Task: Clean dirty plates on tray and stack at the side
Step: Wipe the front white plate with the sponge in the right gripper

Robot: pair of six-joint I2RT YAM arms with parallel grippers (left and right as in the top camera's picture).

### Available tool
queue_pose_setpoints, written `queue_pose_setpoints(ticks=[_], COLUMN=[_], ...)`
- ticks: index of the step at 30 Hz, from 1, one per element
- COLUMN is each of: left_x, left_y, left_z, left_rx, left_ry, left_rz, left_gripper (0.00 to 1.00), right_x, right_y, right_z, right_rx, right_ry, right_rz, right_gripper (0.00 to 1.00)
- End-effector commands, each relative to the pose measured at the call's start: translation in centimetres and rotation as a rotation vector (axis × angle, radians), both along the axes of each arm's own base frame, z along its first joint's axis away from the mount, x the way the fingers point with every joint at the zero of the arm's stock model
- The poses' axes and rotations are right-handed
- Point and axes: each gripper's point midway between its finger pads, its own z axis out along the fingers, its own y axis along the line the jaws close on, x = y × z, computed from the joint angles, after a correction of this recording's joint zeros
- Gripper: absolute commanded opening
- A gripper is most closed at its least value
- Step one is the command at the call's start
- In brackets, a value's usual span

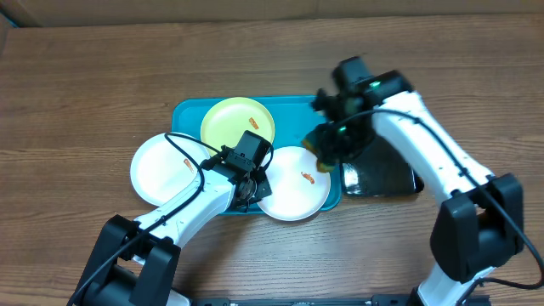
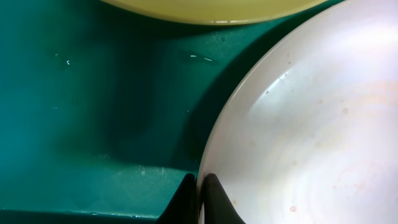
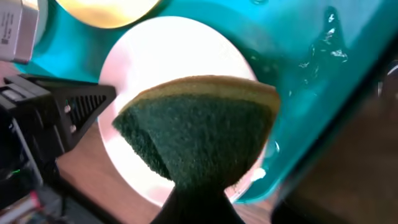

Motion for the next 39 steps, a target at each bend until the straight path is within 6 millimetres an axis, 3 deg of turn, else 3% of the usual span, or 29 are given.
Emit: queue_pose_setpoints(ticks=[1, 6, 11, 15, 35, 37, 39], left_x=[-1.3, -1.3, -1.3, -1.3, -1.4, -1.3, -1.3], left_y=[0.7, 0.6, 0.5, 0.5, -0.2, -0.2, -0.2], left_z=[-1.7, -1.7, -1.7, -1.7, -1.7, -1.6, -1.6], left_rx=[0.045, 0.04, 0.035, 0.032, -0.002, -0.003, -0.005], left_ry=[0.06, 0.06, 0.06, 0.061, 0.067, 0.065, 0.065], left_rz=[0.0, -0.007, -0.008, -0.009, -0.015, -0.015, -0.016], left_gripper=[0.04, 0.04, 0.04, 0.04, 0.04, 0.04, 0.04], right_x=[0.8, 0.6, 1.4, 0.9, -1.7, -2.0, -2.2], right_y=[-1.2, -0.8, -2.5, -2.6, -0.8, -0.4, 0.1], right_z=[-0.5, -3.4, -6.3, -7.8, -11.0, -11.1, -11.0], right_rx=[-0.136, -0.175, -0.292, -0.288, -0.164, -0.164, -0.162], right_ry=[-0.068, -0.104, -0.204, -0.204, -0.143, -0.143, -0.149], right_rz=[-0.085, -0.088, -0.097, -0.094, -0.083, -0.069, -0.055], right_gripper=[0.04, 0.04, 0.04, 0.04, 0.04, 0.11, 0.32])
